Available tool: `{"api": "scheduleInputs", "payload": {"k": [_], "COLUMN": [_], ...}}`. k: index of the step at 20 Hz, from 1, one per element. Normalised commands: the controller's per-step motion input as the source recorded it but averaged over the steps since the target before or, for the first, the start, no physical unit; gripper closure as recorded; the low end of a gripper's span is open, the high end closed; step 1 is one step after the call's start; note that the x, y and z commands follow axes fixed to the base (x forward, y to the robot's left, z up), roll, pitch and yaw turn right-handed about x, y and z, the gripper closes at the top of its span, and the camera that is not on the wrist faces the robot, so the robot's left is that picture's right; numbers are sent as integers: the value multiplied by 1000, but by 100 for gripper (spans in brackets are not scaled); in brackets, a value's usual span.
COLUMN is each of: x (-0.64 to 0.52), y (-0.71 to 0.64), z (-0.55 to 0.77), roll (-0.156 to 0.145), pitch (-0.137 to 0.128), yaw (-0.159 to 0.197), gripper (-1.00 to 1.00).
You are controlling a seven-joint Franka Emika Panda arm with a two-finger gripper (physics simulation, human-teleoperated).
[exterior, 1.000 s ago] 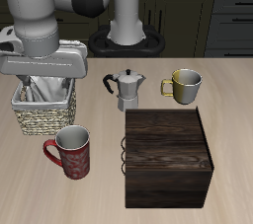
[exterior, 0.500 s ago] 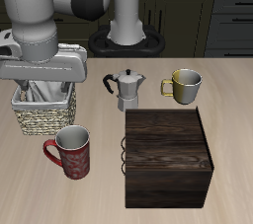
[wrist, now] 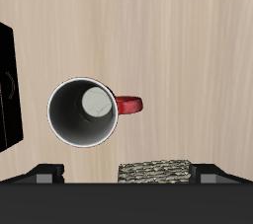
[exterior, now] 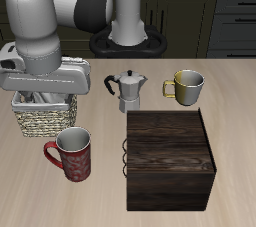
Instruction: Place the red mug in the basket
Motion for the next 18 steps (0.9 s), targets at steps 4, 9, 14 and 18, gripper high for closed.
{"api": "scheduleInputs", "payload": {"k": [4, 9, 14, 18], "x": [-41, 30, -2, 34], "y": [103, -23, -21, 25], "z": [-196, -232, -244, -283], "roll": [1, -9, -14, 1], "pitch": [-52, 6, 2, 28], "yaw": [-1, -23, -33, 11], "gripper": [-100, -100, -100, -100]}}
